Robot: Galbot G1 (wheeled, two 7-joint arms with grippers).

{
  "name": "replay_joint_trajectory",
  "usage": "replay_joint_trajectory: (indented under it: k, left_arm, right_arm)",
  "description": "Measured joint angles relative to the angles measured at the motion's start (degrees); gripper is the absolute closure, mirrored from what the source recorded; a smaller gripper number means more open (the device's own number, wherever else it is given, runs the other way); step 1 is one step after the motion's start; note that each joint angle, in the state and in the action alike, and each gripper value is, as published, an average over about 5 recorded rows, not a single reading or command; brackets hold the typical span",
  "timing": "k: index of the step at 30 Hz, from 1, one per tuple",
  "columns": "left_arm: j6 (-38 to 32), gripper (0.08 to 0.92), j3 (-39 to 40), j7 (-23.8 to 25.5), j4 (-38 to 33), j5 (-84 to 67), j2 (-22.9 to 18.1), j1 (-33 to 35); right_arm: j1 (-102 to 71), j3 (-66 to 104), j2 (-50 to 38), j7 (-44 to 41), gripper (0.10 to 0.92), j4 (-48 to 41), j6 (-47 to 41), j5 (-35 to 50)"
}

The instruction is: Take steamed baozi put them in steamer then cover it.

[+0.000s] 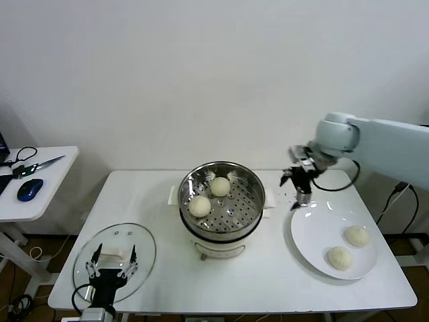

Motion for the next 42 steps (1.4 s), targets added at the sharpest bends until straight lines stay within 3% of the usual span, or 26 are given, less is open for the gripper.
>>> replay_joint_trajectory:
  k: [13, 32, 42]
  left_arm:
    - [0.5, 0.177, 0.0, -0.4, 0.6, 1.2, -0.9, -0.5]
    - [0.5, 0.177, -0.3, -0.5, 1.6, 1.8, -1.5, -0.5]
    - [0.4, 0.177, -0.2, -0.5, 1.4, 1.9, -1.6, 0.0]
  right_arm:
    - [-25.1, 17.7, -11.4, -1.7, 0.203, -2.5, 2.4, -16.6]
    - [-37.7, 27.2, -9.3, -1.9, 0.204, -8.0, 2.9, -23.4]
    - [-37.7, 27.6, -8.3, -2.5, 0.349, -8.8, 3.7, -23.6]
